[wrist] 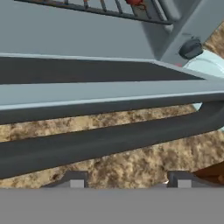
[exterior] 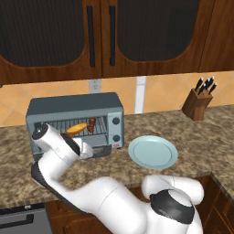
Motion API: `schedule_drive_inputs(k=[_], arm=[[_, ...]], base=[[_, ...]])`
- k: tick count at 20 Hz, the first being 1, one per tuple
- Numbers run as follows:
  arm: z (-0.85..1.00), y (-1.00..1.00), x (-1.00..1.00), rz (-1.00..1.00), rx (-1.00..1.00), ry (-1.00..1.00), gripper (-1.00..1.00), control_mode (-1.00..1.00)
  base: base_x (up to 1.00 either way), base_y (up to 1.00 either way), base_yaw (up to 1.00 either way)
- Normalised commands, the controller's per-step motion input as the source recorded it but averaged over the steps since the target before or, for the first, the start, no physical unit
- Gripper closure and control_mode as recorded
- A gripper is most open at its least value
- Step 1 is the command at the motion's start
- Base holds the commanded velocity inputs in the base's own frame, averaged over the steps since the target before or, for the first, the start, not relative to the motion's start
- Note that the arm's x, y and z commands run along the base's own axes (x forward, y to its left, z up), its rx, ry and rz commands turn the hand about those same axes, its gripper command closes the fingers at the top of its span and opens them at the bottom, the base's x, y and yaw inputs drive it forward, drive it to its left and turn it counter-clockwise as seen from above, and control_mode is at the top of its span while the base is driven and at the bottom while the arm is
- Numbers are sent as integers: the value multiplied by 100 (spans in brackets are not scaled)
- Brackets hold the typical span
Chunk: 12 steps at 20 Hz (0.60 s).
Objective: Pick up the kebab skewer and baguette bread, and place them inside the toaster oven. Close the toaster oven door and start by setting the timer.
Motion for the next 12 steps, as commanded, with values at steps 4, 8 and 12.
schedule_drive_inputs(k=[4,8,12], arm=[[0,-41,56,0,0,-38,-100,-100],[-13,-47,57,0,0,-32,-100,-100],[-3,-63,80,0,6,-20,-100,-100]], base=[[0,0,0],[0,0,0],[0,0,0]])
